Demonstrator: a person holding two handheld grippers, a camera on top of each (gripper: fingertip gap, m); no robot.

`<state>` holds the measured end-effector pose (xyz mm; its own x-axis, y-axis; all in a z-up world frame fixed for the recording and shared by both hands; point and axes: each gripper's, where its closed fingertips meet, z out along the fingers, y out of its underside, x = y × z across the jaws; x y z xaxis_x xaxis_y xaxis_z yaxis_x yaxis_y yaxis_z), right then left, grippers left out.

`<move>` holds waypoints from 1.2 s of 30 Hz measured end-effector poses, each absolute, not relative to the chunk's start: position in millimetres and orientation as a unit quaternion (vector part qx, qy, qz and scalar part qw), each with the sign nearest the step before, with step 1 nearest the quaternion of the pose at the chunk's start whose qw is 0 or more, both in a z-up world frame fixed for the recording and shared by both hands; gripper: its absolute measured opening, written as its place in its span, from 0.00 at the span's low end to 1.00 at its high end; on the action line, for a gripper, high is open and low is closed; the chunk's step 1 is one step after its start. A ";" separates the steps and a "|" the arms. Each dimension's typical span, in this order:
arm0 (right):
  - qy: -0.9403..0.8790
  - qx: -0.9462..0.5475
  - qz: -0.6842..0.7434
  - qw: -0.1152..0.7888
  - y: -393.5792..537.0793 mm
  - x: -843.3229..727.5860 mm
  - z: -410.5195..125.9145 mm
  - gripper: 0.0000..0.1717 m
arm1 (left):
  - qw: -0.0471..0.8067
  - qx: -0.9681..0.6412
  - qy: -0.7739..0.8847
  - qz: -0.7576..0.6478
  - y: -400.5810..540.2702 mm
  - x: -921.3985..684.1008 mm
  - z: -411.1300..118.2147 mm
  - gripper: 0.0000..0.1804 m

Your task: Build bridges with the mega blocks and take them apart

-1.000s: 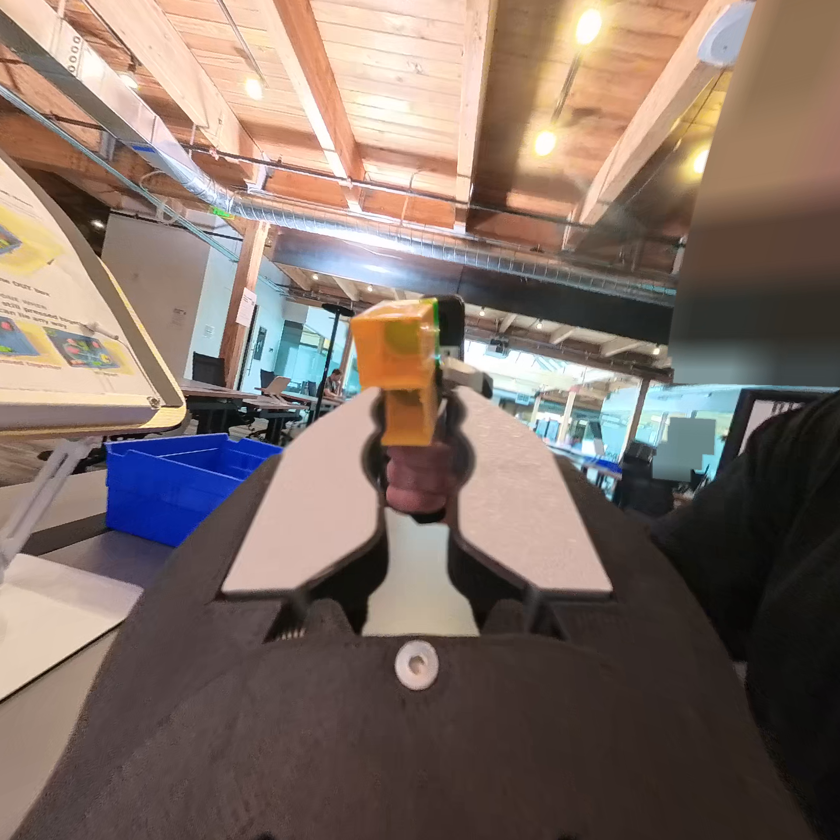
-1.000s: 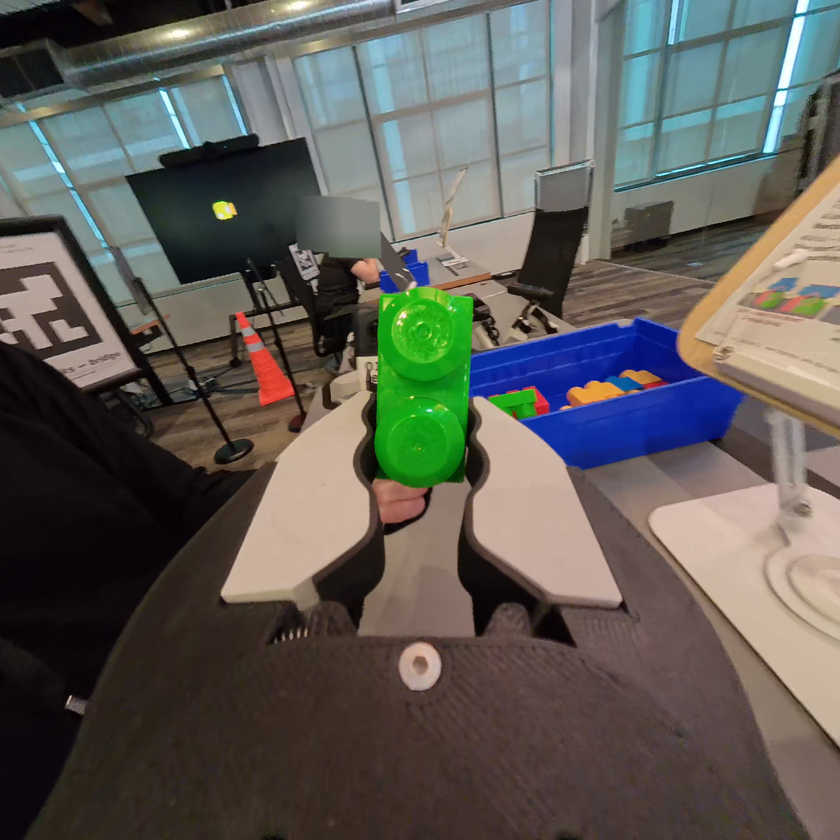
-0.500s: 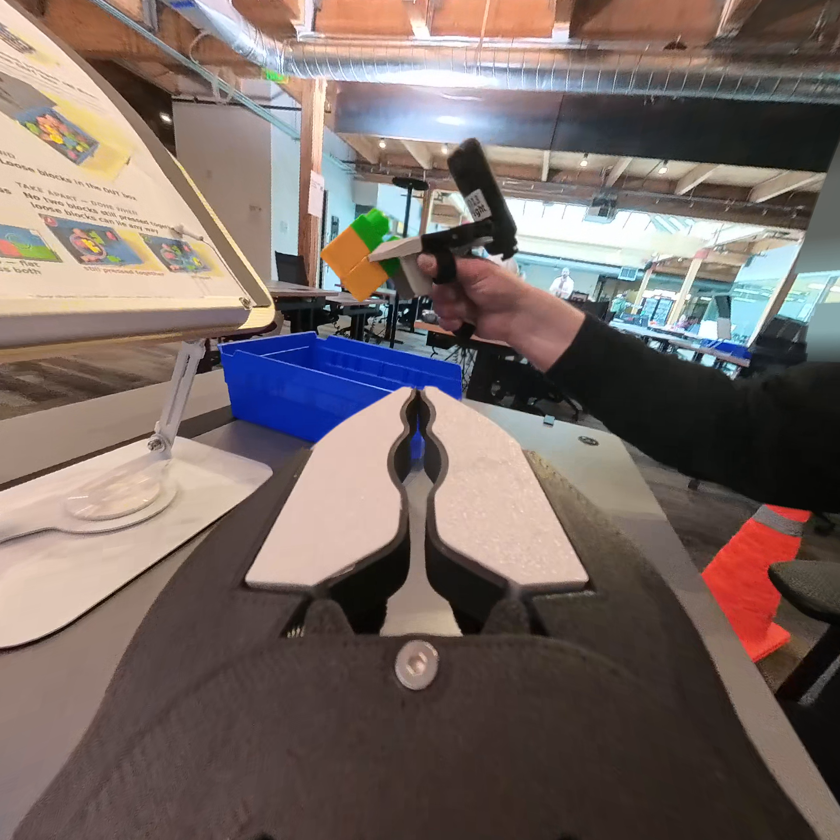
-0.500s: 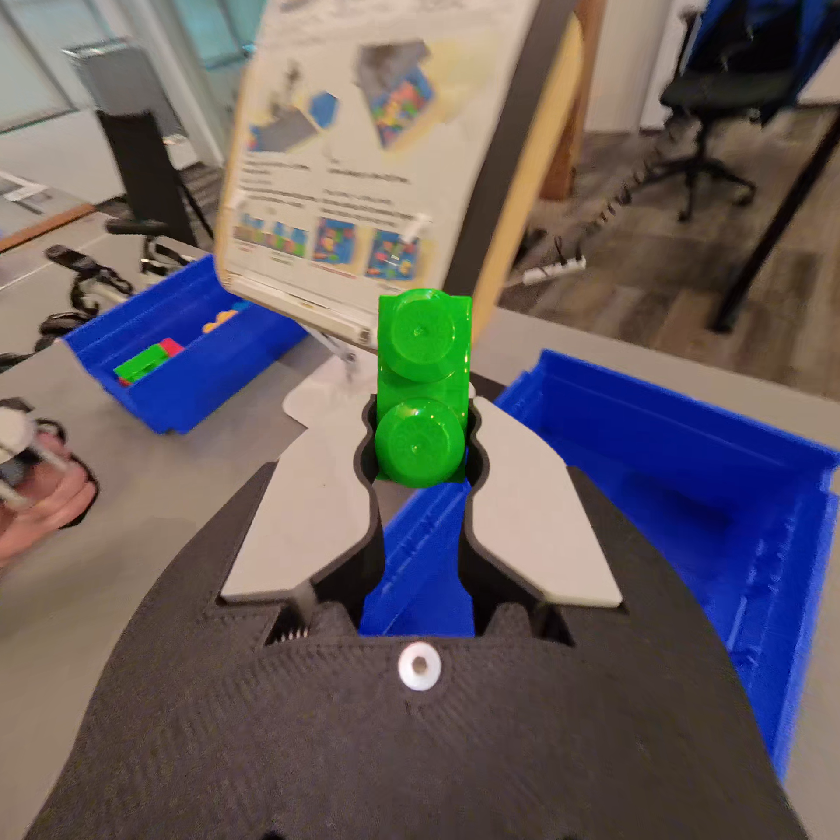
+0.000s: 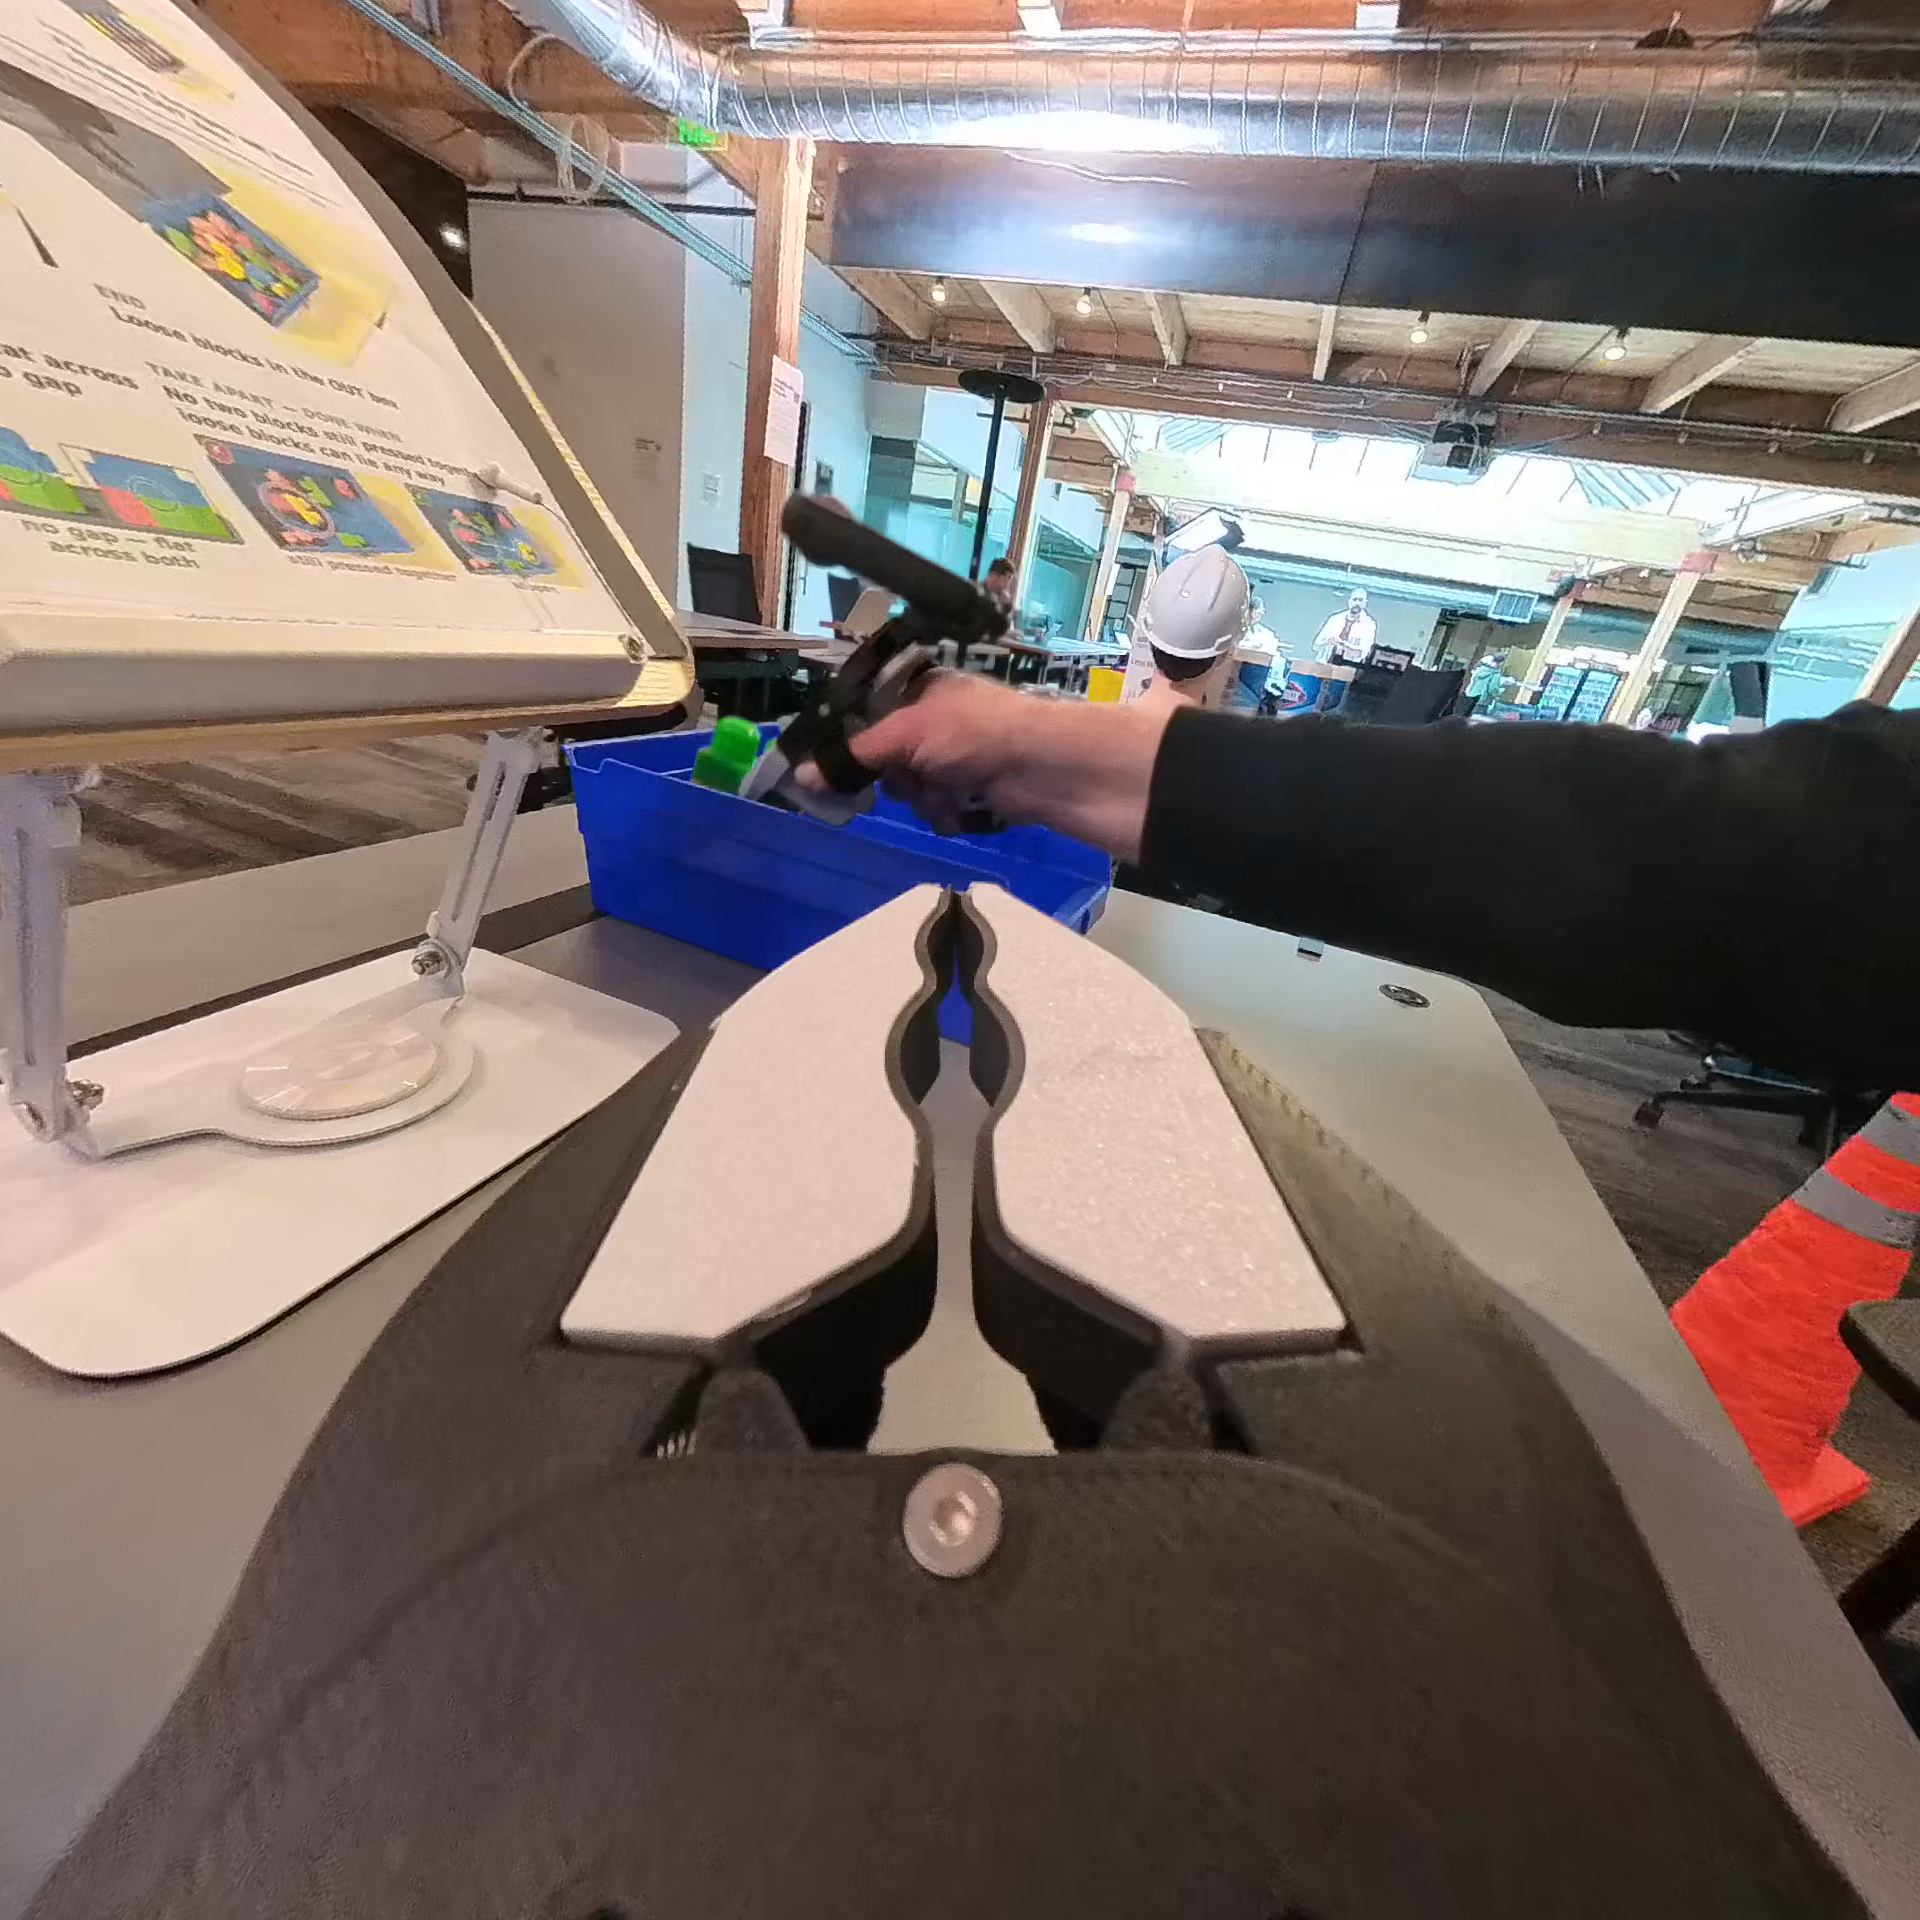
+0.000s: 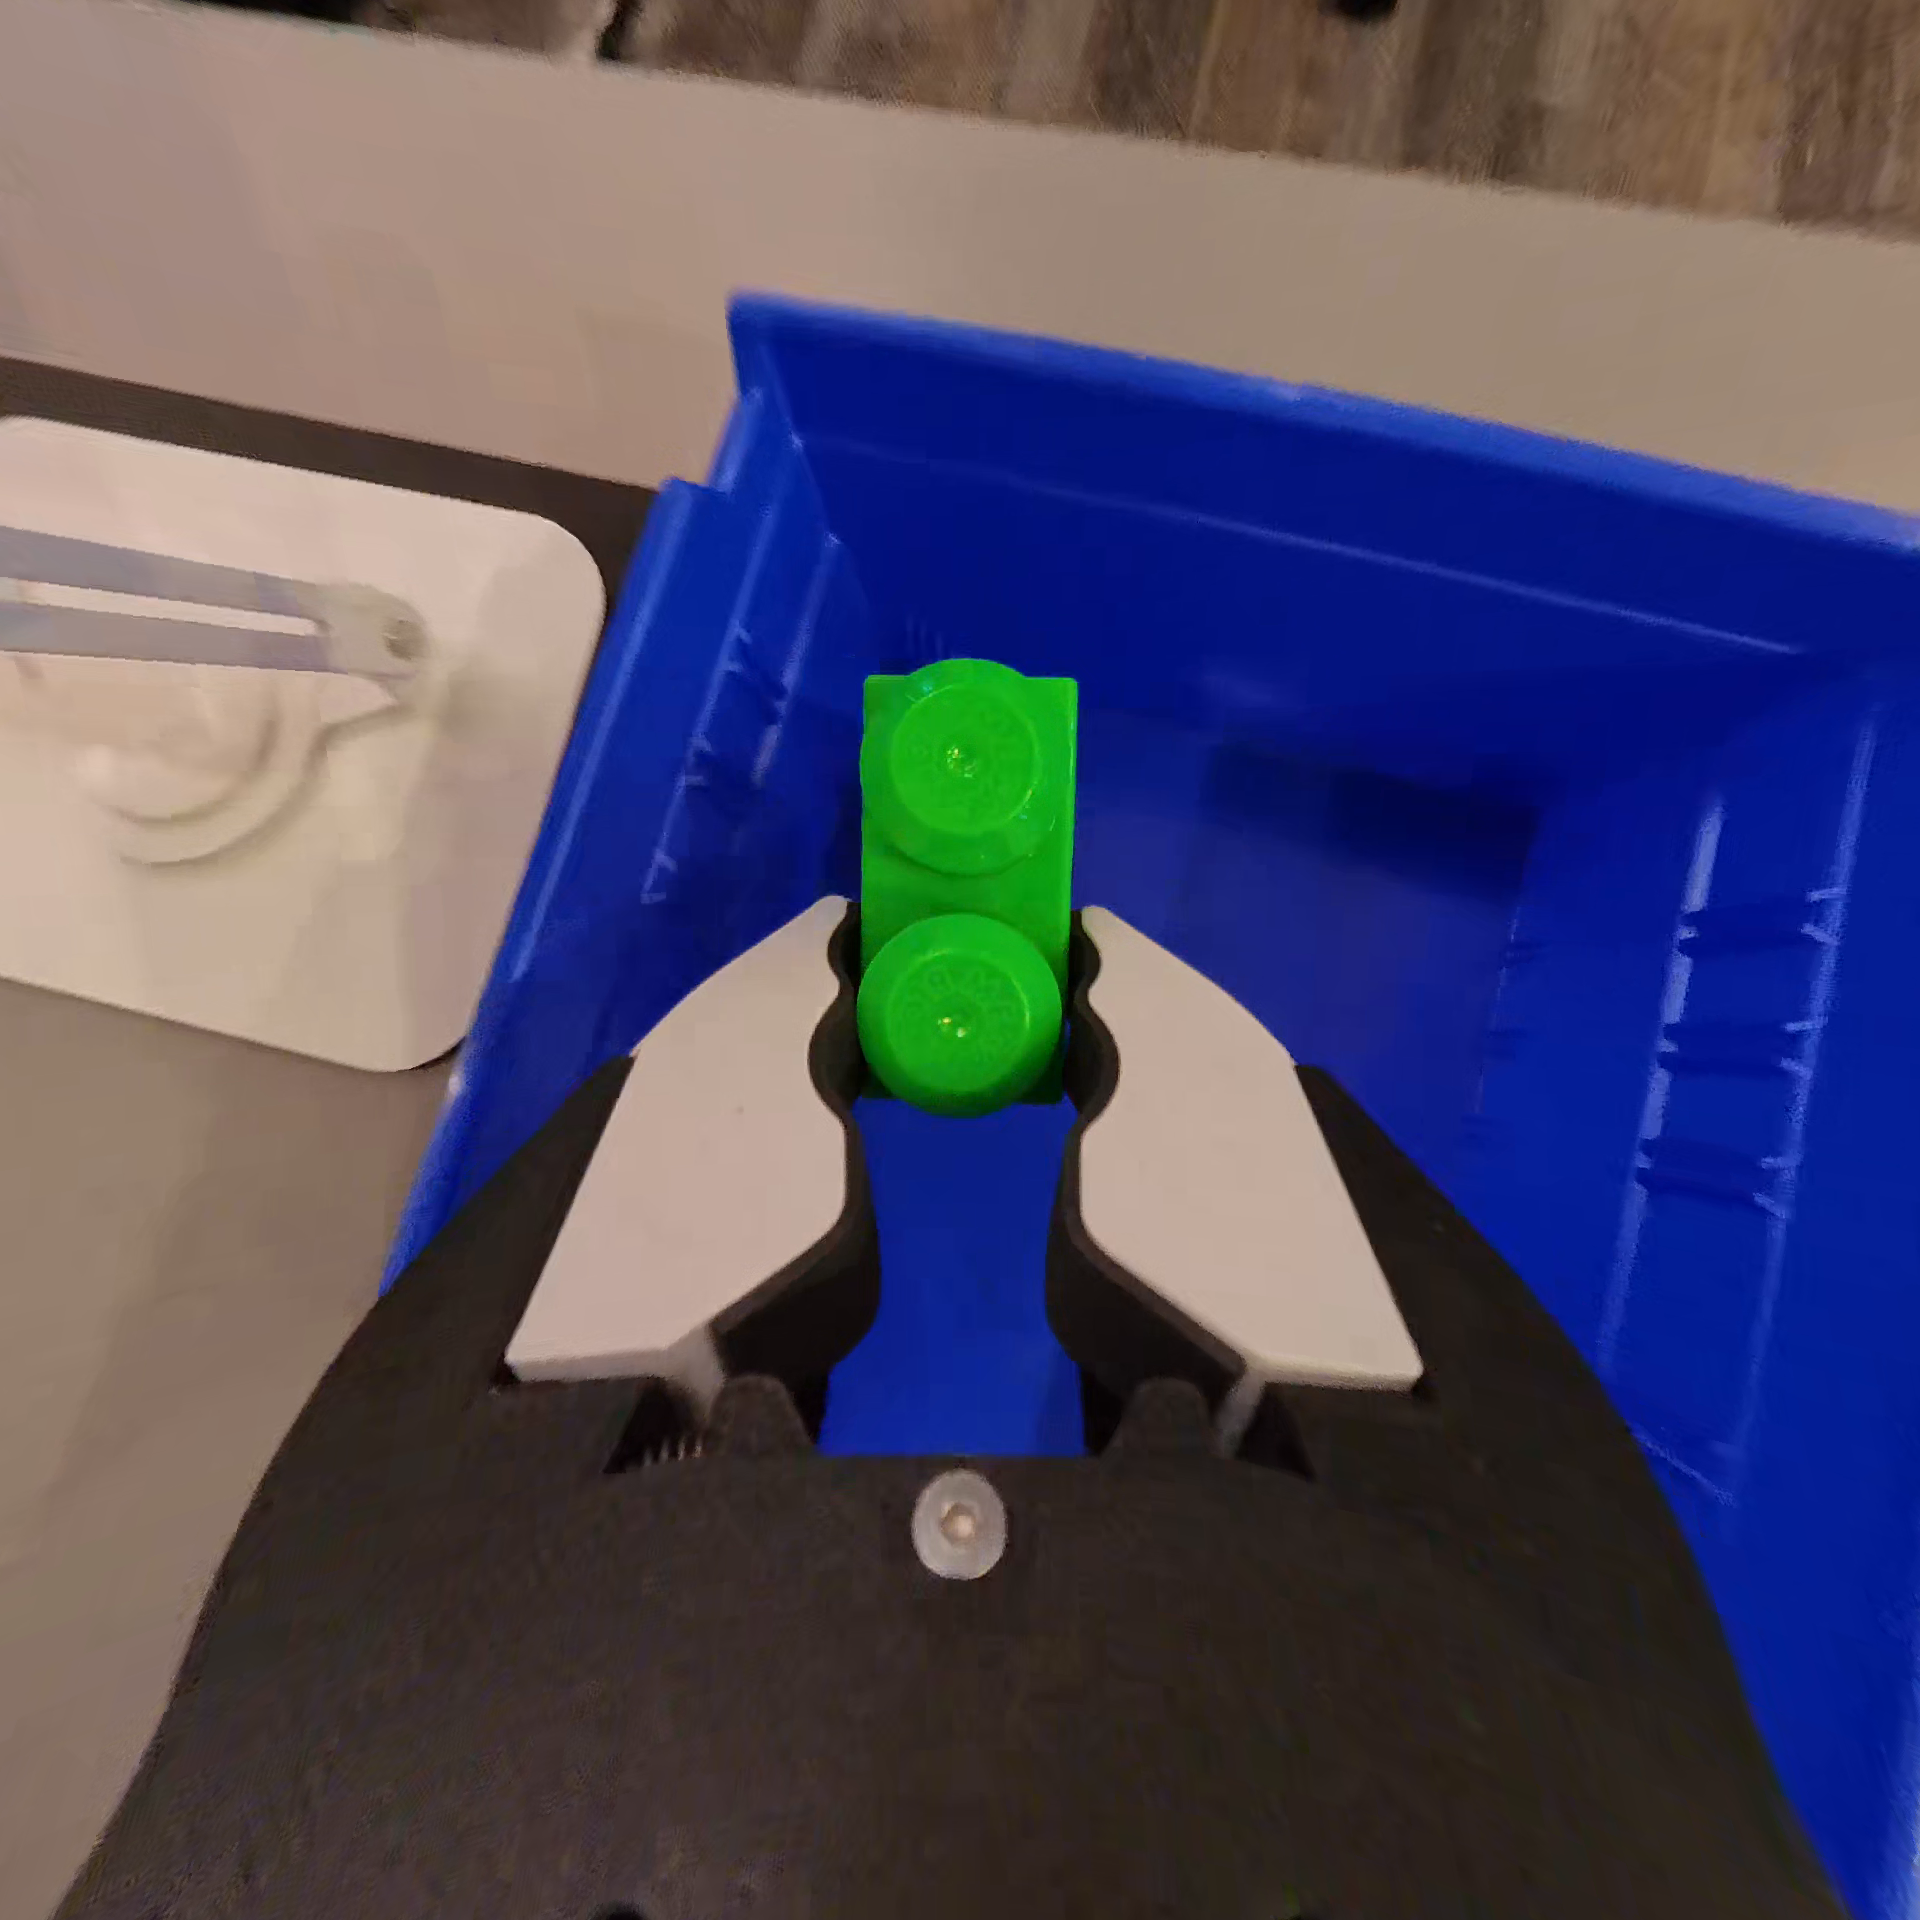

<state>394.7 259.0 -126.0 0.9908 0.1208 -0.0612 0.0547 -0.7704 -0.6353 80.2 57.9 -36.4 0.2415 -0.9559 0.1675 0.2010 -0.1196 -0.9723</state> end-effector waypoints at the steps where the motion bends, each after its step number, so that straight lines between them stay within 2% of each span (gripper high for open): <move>1: -0.043 -0.944 0.039 0.324 261.3 396.1 -134.2 0.21 | 0.566 -0.546 0.343 -0.513 58.0 79.8 -35.9 0.00; 7: -0.023 -0.960 -0.015 0.277 269.2 400.0 -166.3 0.21 | 0.565 -0.551 0.328 -0.519 63.8 76.0 -36.2 0.00; 22: 0.034 -0.950 0.033 0.309 286.7 388.4 -166.7 0.22 | 0.567 -0.544 0.323 -0.527 61.7 73.3 -29.4 0.00; 25: 0.037 -0.949 0.048 0.310 286.7 386.4 -167.6 0.27 | 0.566 -0.544 0.327 -0.526 61.1 74.9 -30.5 0.00; 32: 0.041 -0.933 0.099 0.344 280.4 380.1 -152.7 0.29 | 0.565 -0.546 0.328 -0.524 62.0 75.4 -32.1 0.00; 36: 0.037 -0.913 0.116 0.389 267.5 382.9 -125.4 0.26 | 0.568 -0.546 0.328 -0.521 62.6 74.7 -32.4 0.00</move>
